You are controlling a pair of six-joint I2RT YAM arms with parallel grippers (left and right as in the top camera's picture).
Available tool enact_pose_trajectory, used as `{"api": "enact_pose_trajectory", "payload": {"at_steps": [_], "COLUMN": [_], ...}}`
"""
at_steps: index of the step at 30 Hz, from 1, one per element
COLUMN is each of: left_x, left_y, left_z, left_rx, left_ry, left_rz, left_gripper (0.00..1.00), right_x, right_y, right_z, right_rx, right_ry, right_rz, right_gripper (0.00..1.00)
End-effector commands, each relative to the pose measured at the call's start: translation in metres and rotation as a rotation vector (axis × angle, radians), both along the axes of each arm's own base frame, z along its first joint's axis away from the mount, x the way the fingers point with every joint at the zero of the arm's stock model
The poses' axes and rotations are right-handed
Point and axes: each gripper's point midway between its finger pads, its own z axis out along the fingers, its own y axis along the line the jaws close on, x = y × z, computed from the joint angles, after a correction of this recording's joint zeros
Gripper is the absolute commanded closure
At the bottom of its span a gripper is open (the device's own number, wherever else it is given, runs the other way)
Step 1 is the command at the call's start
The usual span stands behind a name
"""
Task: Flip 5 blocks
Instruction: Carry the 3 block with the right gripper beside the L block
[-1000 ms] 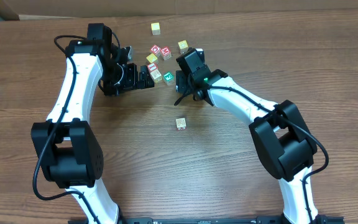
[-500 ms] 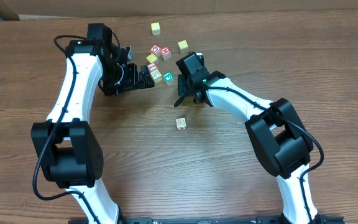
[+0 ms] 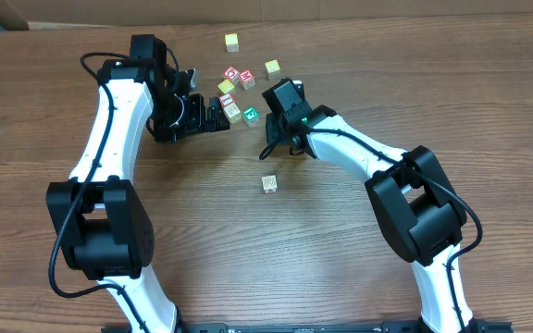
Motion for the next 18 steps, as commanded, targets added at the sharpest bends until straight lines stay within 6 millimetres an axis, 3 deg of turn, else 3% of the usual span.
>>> {"api": "enact_pose_trajectory", "payload": {"at_steps": [1, 6, 10, 14, 18], "left_x": [0.006, 0.006, 0.006, 0.006, 0.006], "left_y": [0.005, 0.005, 0.004, 0.005, 0.005], "left_z": [0.003, 0.003, 0.003, 0.003, 0.003], "left_rx": [0.009, 0.009, 0.008, 0.009, 0.009], "left_ry": [-0.02, -0.02, -0.02, -0.02, -0.02], "left_rz": [-0.002, -0.002, -0.002, -0.002, -0.002], "left_gripper": [0.0, 0.0, 0.0, 0.0, 0.0], "right_x": [0.003, -0.007, -0.029, -0.061, -0.088], "right_y": [0.005, -0.001, -0.014, -0.021, -0.029], "right_z": [0.044, 0.099, 0.135, 0.154, 0.148], "right_rx": [0.04, 0.07, 0.076, 0.097, 0.091], "right_ry": [-0.055, -0.098, -0.083, -0.003, 0.113], "right_rz": [0.007, 0.008, 0.012, 0.049, 0.043], "right_gripper": [0.67, 0.71, 0.72, 0.72, 0.73]}}
